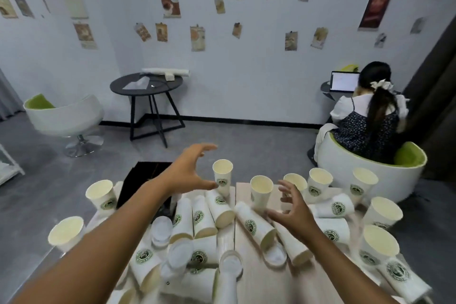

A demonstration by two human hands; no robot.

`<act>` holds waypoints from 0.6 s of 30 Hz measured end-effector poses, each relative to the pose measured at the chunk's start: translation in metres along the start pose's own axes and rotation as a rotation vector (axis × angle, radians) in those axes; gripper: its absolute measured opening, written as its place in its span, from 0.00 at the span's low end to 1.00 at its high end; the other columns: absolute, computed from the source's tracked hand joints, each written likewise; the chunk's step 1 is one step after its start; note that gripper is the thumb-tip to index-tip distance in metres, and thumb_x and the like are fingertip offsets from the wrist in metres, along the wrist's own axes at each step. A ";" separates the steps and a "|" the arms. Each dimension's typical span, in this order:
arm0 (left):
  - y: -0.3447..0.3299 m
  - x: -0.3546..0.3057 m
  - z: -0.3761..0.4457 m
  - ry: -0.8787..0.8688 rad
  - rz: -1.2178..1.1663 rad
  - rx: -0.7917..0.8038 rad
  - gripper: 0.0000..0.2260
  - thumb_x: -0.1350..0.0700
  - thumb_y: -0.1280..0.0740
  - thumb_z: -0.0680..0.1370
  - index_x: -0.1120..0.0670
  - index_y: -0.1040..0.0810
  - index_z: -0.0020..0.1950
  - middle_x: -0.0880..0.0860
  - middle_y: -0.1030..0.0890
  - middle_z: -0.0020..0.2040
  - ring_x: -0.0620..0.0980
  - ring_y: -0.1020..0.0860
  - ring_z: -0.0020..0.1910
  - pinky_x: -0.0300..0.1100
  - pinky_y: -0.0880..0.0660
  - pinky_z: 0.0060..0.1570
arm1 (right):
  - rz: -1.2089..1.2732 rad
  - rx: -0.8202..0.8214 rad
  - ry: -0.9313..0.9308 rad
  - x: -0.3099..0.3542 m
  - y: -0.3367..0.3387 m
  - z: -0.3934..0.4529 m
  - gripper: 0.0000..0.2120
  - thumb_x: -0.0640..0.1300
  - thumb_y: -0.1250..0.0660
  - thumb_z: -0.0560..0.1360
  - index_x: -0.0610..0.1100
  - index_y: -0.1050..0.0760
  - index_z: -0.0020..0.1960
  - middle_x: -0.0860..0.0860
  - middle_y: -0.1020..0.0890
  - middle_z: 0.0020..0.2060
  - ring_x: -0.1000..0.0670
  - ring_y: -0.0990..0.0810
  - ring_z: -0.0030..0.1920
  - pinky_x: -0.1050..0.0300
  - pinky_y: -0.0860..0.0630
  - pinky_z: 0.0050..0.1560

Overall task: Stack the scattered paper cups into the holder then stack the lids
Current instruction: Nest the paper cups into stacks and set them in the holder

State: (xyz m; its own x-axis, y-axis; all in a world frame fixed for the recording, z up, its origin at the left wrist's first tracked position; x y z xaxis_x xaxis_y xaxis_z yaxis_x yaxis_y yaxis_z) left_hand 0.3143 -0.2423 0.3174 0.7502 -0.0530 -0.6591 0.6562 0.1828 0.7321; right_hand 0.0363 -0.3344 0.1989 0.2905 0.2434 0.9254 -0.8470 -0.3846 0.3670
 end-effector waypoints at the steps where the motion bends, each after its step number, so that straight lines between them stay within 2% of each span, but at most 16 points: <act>1: -0.010 0.007 0.012 0.012 -0.002 0.004 0.41 0.47 0.16 0.66 0.31 0.35 0.71 0.37 0.33 0.73 0.41 0.31 0.72 0.44 0.32 0.71 | -0.006 0.006 -0.008 -0.010 0.002 0.011 0.45 0.64 0.20 0.56 0.63 0.34 0.70 0.57 0.27 0.67 0.52 0.25 0.63 0.53 0.23 0.58; 4: -0.036 0.032 0.042 0.067 0.007 0.012 0.40 0.49 0.16 0.66 0.28 0.36 0.67 0.36 0.33 0.72 0.42 0.33 0.72 0.45 0.33 0.73 | -0.035 0.039 -0.013 -0.035 -0.001 0.042 0.44 0.64 0.22 0.56 0.67 0.37 0.68 0.62 0.31 0.66 0.51 0.27 0.65 0.52 0.26 0.62; 8: -0.062 0.075 0.073 0.171 0.011 -0.032 0.42 0.51 0.16 0.66 0.39 0.34 0.75 0.40 0.32 0.73 0.45 0.33 0.73 0.45 0.35 0.73 | -0.099 0.111 -0.038 -0.074 -0.016 0.076 0.46 0.61 0.19 0.61 0.68 0.40 0.72 0.60 0.36 0.70 0.51 0.32 0.71 0.46 0.30 0.71; 10: -0.072 0.095 0.084 0.206 -0.009 -0.053 0.43 0.52 0.15 0.66 0.42 0.33 0.76 0.40 0.33 0.72 0.44 0.33 0.71 0.46 0.35 0.74 | -0.165 0.124 -0.019 -0.085 -0.023 0.087 0.48 0.63 0.21 0.62 0.63 0.42 0.75 0.59 0.38 0.72 0.51 0.35 0.73 0.48 0.32 0.73; 13: -0.087 0.124 0.104 0.223 0.004 -0.054 0.45 0.52 0.14 0.65 0.43 0.33 0.76 0.41 0.33 0.71 0.43 0.33 0.70 0.46 0.35 0.74 | -0.210 0.145 0.027 -0.092 -0.033 0.100 0.48 0.63 0.25 0.62 0.64 0.44 0.76 0.60 0.40 0.72 0.52 0.38 0.74 0.52 0.36 0.74; 16: -0.104 0.156 0.126 0.250 0.008 -0.032 0.46 0.51 0.14 0.64 0.41 0.35 0.77 0.42 0.34 0.73 0.45 0.34 0.73 0.44 0.37 0.74 | -0.205 0.147 0.026 -0.104 -0.042 0.117 0.49 0.60 0.23 0.63 0.64 0.47 0.77 0.60 0.43 0.74 0.56 0.41 0.75 0.53 0.39 0.76; 18: -0.114 0.176 0.143 0.267 0.006 -0.028 0.47 0.51 0.14 0.64 0.39 0.36 0.77 0.43 0.37 0.76 0.47 0.36 0.76 0.45 0.38 0.74 | -0.181 0.110 -0.002 -0.113 -0.044 0.129 0.52 0.57 0.21 0.64 0.60 0.48 0.78 0.60 0.43 0.75 0.57 0.42 0.76 0.55 0.39 0.76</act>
State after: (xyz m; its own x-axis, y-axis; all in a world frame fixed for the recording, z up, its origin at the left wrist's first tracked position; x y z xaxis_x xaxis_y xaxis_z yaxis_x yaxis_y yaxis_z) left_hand 0.3830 -0.4124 0.1428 0.7033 0.2086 -0.6796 0.6467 0.2095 0.7334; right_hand 0.0980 -0.4595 0.0901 0.4341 0.3155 0.8438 -0.7275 -0.4296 0.5349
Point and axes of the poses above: each hand's wrist, its own z-axis towards the middle knuckle, its own y-axis out of the back of the hand, x = y × z, the point moved 10 cm from there along z, towards the middle knuckle
